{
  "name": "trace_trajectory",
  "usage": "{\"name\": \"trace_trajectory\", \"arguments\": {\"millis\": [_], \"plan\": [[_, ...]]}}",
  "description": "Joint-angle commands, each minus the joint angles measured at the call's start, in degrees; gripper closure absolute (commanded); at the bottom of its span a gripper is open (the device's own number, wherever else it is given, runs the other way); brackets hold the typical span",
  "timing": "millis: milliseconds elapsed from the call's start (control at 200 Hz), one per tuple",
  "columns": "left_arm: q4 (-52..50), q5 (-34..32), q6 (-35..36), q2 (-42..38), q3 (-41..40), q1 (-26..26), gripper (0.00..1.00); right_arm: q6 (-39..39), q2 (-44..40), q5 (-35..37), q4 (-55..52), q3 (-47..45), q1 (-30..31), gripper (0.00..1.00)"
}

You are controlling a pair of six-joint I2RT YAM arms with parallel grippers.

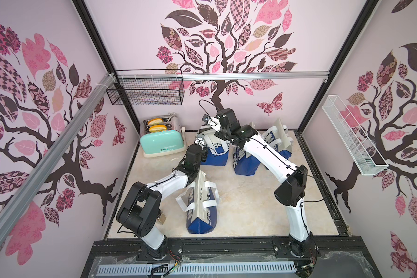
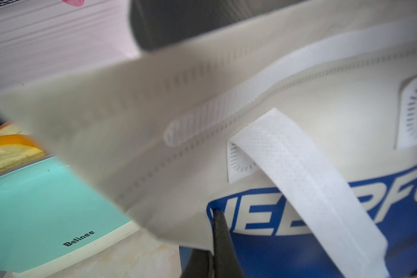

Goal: Open the takeout bag
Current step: Open the takeout bag at the center of the board.

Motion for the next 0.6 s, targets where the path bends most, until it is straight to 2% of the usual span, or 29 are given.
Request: {"name": "trace_trajectory", "arguments": {"millis": [0, 140, 250, 425, 595], "plan": [[-7.5, -2.0, -1.0, -0.9, -1.3, 1.6, 1.0, 15.0, -6.9, -5.0, 3.6, -6.2, -2.1, 0.78], [-7.5, -2.1, -0.4, -1.7, -1.1, 1.3, 1.0, 21.3, -8.1, -8.5, 7.2, -12.7, -2.3, 0.56], [-7.5, -2.1, -0.3, -2.2, -1.2, 1.2, 1.0, 23.6, -7.7, -9.1, 7.1, -13.9, -2.4, 0.47], [-7.5, -2.4, 0.2, -2.2, -1.0, 0.3, 1.0, 28.2, -10.2, -10.7, 9.9, -18.5, -2.4, 0.42], [-7.5, -2.6, 1.1, -2.1, -1.0, -0.4, 1.0, 28.6, -10.3, -11.2, 11.9, -20.0, -2.4, 0.42]]}}
